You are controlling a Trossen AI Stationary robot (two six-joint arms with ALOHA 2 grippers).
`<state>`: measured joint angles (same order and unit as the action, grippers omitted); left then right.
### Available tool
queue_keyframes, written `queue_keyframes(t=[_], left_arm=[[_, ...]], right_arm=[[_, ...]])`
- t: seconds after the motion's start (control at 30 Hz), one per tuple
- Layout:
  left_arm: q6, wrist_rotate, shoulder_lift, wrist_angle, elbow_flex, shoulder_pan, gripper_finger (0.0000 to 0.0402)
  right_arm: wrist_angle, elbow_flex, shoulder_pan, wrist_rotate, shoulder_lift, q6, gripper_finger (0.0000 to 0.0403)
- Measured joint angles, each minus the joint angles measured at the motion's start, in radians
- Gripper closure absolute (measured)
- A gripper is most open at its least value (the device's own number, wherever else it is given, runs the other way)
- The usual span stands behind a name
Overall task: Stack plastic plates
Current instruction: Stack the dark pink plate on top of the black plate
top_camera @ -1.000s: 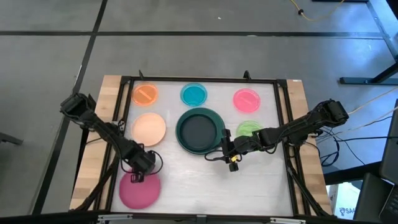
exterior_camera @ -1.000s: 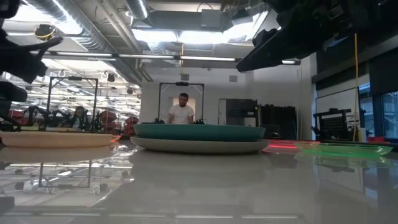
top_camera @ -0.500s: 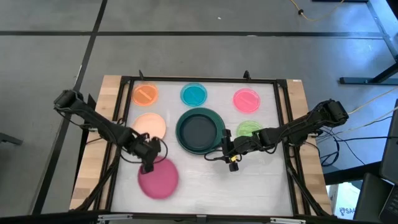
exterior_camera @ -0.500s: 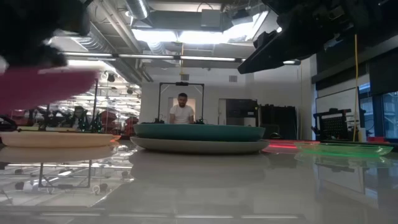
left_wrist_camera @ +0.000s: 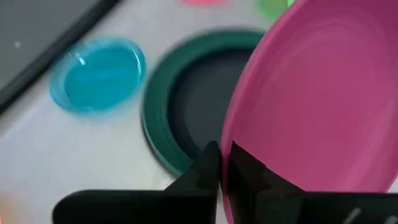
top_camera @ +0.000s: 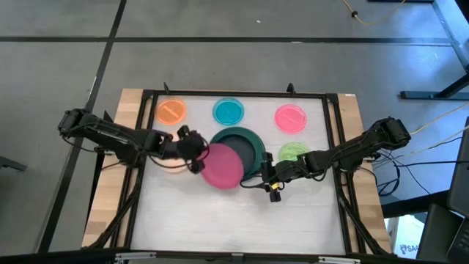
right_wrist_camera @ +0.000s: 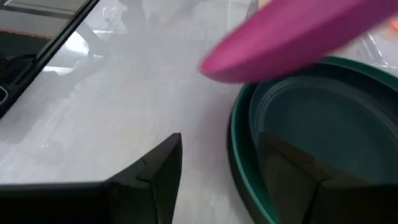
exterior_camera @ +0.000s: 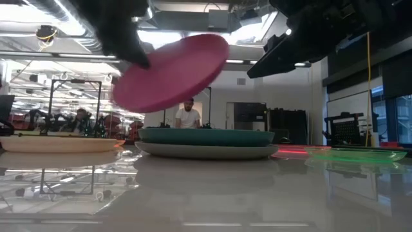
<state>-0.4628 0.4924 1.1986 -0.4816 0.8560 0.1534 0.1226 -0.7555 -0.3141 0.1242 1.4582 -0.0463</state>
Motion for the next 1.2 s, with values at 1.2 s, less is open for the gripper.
queue_keyframes(t=[1.2], left_arm=[[0.077, -0.142, 0.133, 0.792, -0.382, -0.230, 0.0346]], right_arm=[[-0.028, -0.001, 0.000, 0.136, 0.000, -0.053, 0.0205]])
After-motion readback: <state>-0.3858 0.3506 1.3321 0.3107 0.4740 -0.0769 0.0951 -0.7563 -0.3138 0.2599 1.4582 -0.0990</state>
